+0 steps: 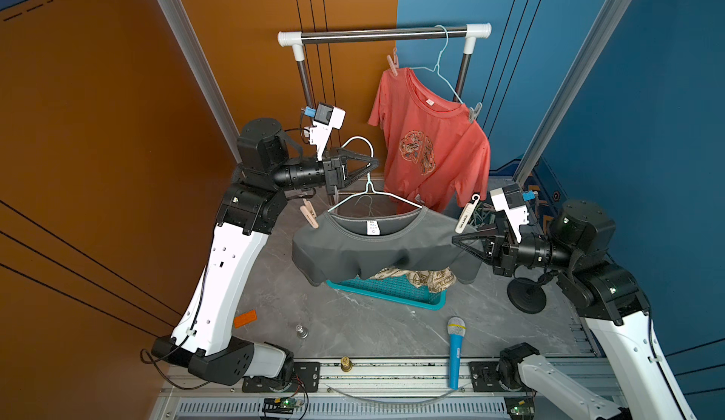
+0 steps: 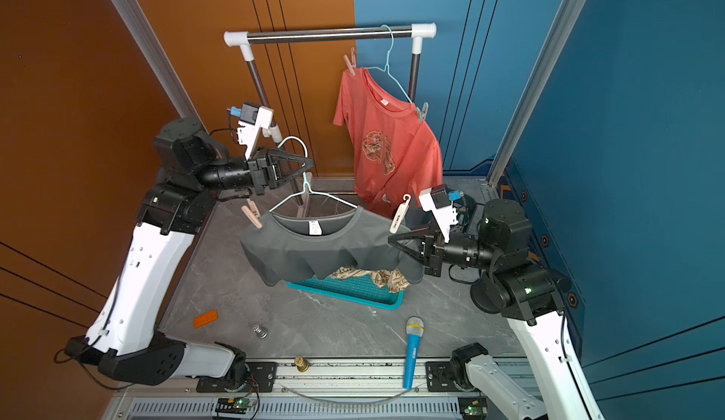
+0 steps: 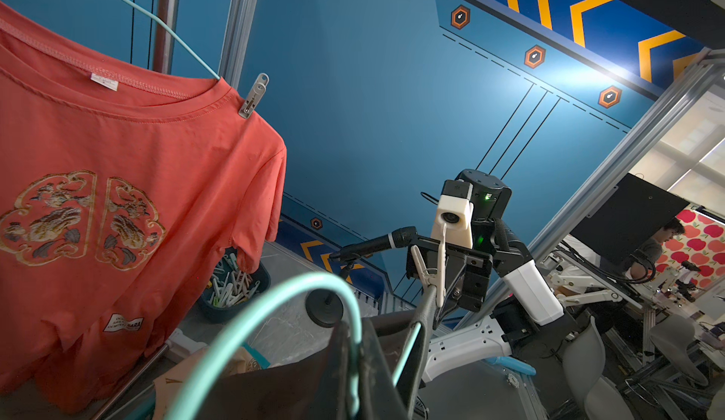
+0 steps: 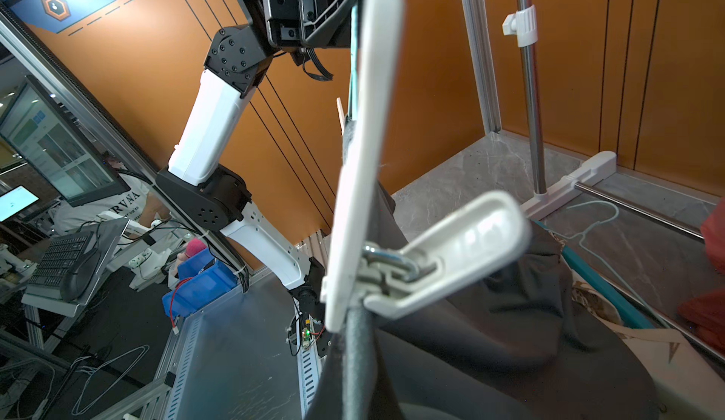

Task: Use clothespins to secure the t-shirt on both sides of the hanger
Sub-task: Hang the hanger on the clothesline.

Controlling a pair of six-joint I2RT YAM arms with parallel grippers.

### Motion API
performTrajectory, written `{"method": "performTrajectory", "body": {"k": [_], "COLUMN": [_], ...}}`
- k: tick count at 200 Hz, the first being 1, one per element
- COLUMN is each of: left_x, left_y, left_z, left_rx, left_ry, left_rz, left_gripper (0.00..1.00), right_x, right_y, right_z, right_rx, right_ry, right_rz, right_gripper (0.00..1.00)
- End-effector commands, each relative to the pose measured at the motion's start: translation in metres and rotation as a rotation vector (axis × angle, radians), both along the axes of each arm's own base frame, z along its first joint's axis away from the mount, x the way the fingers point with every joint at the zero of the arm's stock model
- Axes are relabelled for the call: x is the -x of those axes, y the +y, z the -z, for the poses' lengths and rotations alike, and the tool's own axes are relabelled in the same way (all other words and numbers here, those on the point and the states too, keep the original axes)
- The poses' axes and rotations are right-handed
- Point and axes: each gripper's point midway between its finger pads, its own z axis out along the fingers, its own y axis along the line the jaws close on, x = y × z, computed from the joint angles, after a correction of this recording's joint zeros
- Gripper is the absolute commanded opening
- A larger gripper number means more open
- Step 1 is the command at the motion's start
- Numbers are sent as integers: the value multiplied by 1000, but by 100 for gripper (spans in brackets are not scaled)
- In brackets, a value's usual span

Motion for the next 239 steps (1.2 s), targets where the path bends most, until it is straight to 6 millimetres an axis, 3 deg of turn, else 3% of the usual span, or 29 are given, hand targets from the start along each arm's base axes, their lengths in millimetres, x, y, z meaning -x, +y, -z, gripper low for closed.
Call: {"method": "performTrajectory", "body": {"k": [1, 26, 57, 74, 87, 101, 139, 166, 196, 214, 239], "left_x": [4, -19, -70, -96, -101, -94, -71, -62, -51, -47, -44], "left_y": [4, 13, 55, 106, 151, 171, 178, 176, 180, 178, 171], "left_z": [-19, -19, 3, 21, 33, 34, 32, 44, 60, 69, 81], "left_rx": [27, 27, -69, -156, -207, -195, -133, -154, -200, -216, -205], "left_ry": [-58, -44, 6, 60, 104, 101, 61, 74, 92, 105, 134], "left_rz": [-13, -165, -565, -900, -1152, -1249, -1249, -1222, -1219, -1201, -1159], "left_gripper": [48, 99, 98, 98, 98, 98, 98, 98, 98, 98, 98], "right_x": [-2, -13, -33, -46, -56, -68, -107, -139, -165, -186, -218], "right_y": [-5, -11, -21, -28, -32, -36, -30, -15, -17, -18, -16], "right_z": [-12, -14, -14, -16, -22, -33, -82, -126, -169, -178, -168], "right_rx": [-26, -26, -12, -8, -16, -33, -75, -88, -116, -108, -84], "right_ry": [-75, -77, -65, -79, -104, -140, -297, -376, -487, -499, -476], "right_rz": [58, 145, 275, 349, 399, 455, 530, 548, 636, 687, 739], "right_gripper": [0, 0, 0, 0, 0, 0, 0, 0, 0, 0, 0]}}
